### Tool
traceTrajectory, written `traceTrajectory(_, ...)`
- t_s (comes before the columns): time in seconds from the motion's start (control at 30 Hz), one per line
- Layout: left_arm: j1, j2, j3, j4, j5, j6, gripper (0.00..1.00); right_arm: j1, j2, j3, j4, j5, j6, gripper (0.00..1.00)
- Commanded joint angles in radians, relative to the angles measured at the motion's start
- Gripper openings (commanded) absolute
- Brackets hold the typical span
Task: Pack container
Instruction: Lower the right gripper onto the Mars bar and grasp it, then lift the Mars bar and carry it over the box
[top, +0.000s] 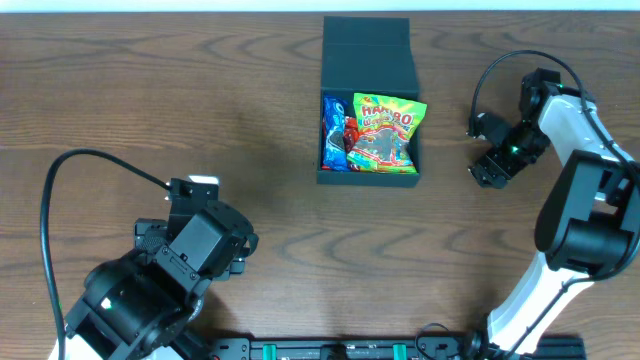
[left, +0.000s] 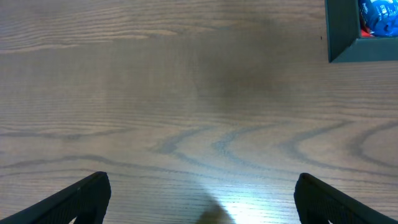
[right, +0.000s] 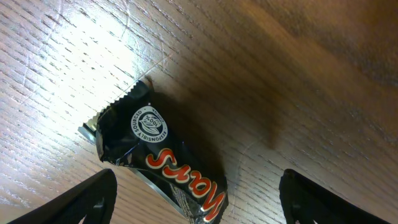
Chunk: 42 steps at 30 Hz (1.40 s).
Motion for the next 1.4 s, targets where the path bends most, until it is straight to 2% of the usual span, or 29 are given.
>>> traceTrajectory(0.0, 0.002, 0.001, 0.004, -0.002, -0.029, 0.003, 0.95, 0.013, 0.011, 0.001, 0.002, -0.007, 0.018, 0.82)
traceTrajectory(0.1, 0.002, 0.001, 0.004, -0.002, -0.029, 0.003, 0.95, 0.013, 0.011, 0.001, 0.002, -0.013, 0.018, 0.74)
traceTrajectory(0.17, 0.002, 0.001, 0.004, -0.002, -0.031, 0.003, 0.95, 0.013, 0.011, 0.001, 0.002, -0.013, 0.018, 0.63)
traceTrajectory(0.23, 0.002, 0.001, 0.004, -0.002, -0.033, 0.003, 0.95, 0.013, 0.011, 0.001, 0.001, -0.013, 0.018, 0.36)
traceTrajectory(0.27, 0.002, 0.001, 0.004, -0.002, -0.033, 0.003, 0.95, 0.013, 0.011, 0.001, 0.000, -0.013, 0.018, 0.33)
traceTrajectory(0.37, 0.002, 0.001, 0.004, -0.002, -0.033, 0.003, 0.95, 0.013, 0.011, 0.001, -0.002, -0.013, 0.018, 0.38)
traceTrajectory(0.67, 0.002, 0.001, 0.004, -0.002, -0.033, 0.003, 0.95, 0.013, 0.011, 0.000, -0.002, -0.028, 0.018, 0.32)
traceTrajectory(0.8, 0.002, 0.001, 0.004, -0.002, -0.033, 0.003, 0.95, 0.013, 0.011, 0.000, -0.001, -0.029, 0.017, 0.26)
traceTrajectory(0.93, 0.002, 0.001, 0.004, -0.002, -0.033, 0.003, 0.95, 0.013, 0.011, 0.000, -0.001, -0.042, 0.017, 0.13)
traceTrajectory(1.07, 0.002, 0.001, 0.004, -0.002, -0.033, 0.003, 0.95, 0.013, 0.011, 0.000, -0.001, -0.054, 0.017, 0.09)
traceTrajectory(1.17, 0.002, 0.001, 0.004, -0.002, -0.033, 0.003, 0.95, 0.013, 0.011, -0.001, -0.001, -0.054, 0.017, 0.01)
traceTrajectory(1.37, 0.002, 0.001, 0.004, -0.002, -0.034, 0.003, 0.95, 0.013, 0.010, 0.000, 0.025, -0.063, 0.017, 0.01)
